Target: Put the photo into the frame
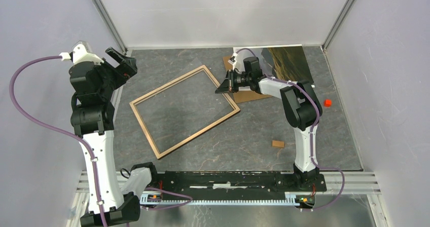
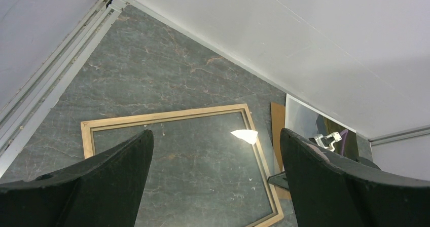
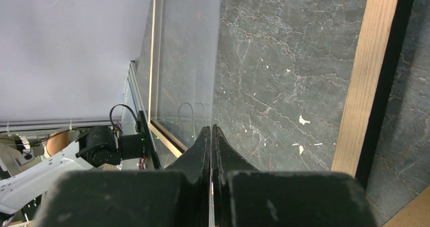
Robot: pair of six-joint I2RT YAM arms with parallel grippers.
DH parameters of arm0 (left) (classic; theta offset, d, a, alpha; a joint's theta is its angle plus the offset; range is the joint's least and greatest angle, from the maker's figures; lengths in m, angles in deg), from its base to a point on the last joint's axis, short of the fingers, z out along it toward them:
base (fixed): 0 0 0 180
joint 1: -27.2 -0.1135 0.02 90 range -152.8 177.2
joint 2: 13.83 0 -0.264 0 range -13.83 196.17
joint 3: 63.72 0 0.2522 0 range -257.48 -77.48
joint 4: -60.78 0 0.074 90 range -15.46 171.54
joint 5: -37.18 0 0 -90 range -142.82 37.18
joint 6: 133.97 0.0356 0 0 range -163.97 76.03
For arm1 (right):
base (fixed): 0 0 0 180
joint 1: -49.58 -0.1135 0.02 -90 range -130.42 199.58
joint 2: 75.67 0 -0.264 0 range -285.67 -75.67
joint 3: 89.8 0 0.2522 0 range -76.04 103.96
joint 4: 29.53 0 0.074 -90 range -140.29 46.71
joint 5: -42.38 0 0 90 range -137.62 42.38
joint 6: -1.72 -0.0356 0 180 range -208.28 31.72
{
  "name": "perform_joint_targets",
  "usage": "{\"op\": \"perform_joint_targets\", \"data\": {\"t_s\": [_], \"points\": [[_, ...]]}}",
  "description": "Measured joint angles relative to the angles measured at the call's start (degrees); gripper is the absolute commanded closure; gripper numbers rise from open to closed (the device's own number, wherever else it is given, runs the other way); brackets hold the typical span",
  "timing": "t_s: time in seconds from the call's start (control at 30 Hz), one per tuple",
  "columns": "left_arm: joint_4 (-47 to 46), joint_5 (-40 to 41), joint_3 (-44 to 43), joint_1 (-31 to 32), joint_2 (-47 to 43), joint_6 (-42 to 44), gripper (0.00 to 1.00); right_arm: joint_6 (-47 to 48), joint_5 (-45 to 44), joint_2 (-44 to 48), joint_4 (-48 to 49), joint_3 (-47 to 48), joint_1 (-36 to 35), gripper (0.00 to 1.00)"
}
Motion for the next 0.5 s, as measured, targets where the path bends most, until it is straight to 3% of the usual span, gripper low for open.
{"op": "perform_joint_targets", "data": {"t_s": [0.5], "points": [[0.0, 0.0, 0.0, 0.0, 0.0, 0.0, 0.0, 2.82, 0.0, -0.09, -3.54, 0.85, 0.76, 1.0]]}}
